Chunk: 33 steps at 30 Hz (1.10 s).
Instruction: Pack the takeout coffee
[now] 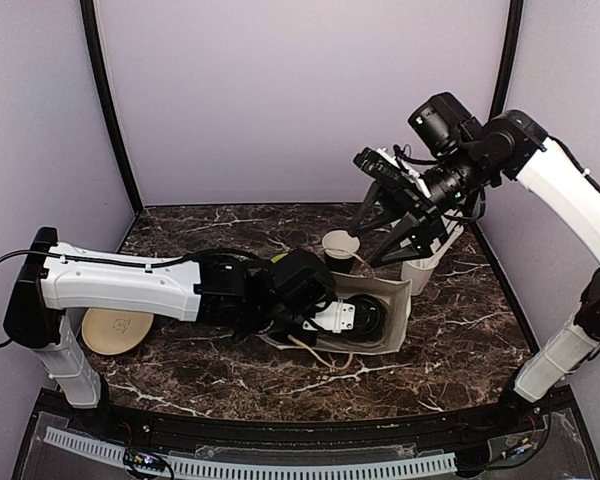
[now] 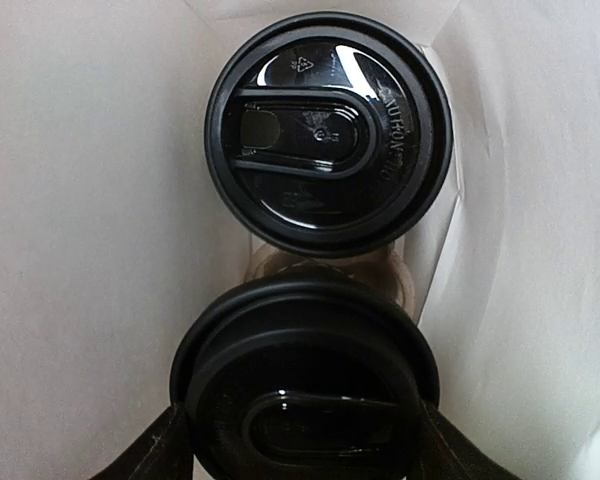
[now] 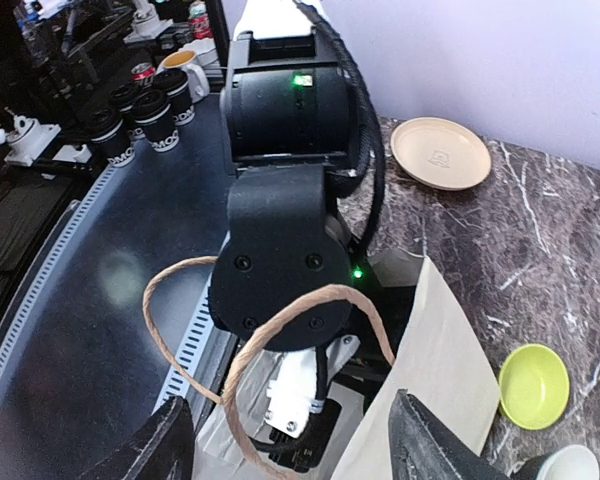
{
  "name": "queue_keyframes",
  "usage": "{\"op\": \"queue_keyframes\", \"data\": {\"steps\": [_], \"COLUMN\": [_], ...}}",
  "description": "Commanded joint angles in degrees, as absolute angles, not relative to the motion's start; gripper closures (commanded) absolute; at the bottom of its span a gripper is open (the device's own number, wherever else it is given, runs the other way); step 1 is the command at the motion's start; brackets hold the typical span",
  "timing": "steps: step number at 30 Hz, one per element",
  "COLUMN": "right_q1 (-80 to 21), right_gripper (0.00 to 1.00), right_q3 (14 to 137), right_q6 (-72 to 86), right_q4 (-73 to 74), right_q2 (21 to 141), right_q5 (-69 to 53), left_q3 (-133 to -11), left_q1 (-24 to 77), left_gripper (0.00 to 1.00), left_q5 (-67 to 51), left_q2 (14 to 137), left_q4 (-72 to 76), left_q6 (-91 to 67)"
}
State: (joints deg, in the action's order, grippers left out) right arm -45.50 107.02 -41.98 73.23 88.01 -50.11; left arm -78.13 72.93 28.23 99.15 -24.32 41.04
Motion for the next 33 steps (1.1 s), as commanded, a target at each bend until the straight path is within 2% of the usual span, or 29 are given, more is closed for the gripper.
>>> {"op": "queue_keyframes", "data": {"steps": [1, 14, 19, 33], "right_q1": [-39.6, -23.9, -21.6, -19.6], "right_gripper": [0.33, 0.32, 0.32, 0.32], "right_q3": [109.7, 103.2, 101.9, 100.5], "right_q6": [-43.8, -47.2, -48.7, -50.1], "right_q4": [74.9, 74.1, 74.7, 75.5], "right_q2": [85.0, 80.3, 80.3, 81.1], "right_q5": [-48.2, -54.2, -55.7, -58.6], "left_q3": [-82.7, -95.6, -100.8, -103.3], "left_q1": [70.5, 64.6, 62.8, 61.8], "left_gripper": [0.51, 0.5, 0.51, 0.55], "left_q5": [21.6, 9.3, 1.9, -6.1], "left_q2": [101.3, 109.9, 112.5, 113.3], "left_q4": [-32.6, -44.2, -48.5, -52.7], "left_q6": [37.5, 34.1, 31.8, 28.8]}}
